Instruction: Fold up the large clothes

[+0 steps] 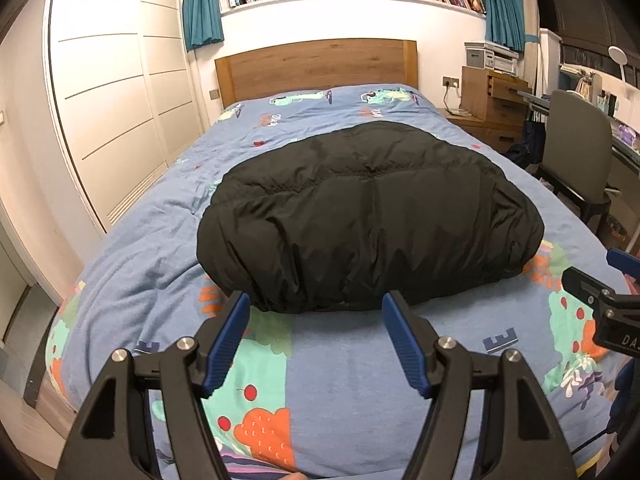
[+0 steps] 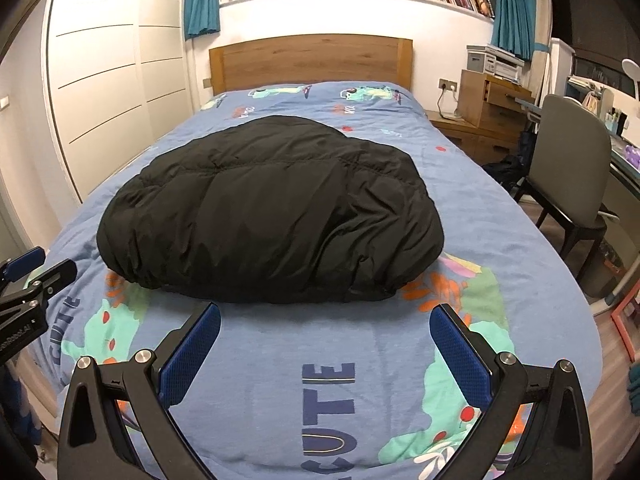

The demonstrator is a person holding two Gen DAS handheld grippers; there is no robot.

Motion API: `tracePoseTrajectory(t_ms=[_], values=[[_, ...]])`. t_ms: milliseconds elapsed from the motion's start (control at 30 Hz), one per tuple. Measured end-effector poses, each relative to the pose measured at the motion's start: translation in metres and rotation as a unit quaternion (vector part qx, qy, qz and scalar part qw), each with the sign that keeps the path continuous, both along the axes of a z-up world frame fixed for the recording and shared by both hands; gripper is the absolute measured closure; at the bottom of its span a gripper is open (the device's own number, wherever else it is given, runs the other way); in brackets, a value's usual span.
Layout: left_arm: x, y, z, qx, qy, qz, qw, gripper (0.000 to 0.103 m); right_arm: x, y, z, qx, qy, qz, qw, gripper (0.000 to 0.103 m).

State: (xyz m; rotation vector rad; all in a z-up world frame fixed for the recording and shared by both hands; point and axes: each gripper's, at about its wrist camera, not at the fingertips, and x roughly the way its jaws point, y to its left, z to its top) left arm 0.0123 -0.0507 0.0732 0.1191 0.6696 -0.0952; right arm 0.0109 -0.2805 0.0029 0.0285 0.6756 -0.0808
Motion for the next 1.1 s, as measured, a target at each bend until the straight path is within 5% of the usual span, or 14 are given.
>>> tracePoseTrajectory(t_ms=[1100], values=[[0.005,0.023,-0.016,-0.016,0.029,0.032,0.9989,0.036,-0.005,-0.022,-0.009,-0.005,0.012,-0.028,1.000,0.001]])
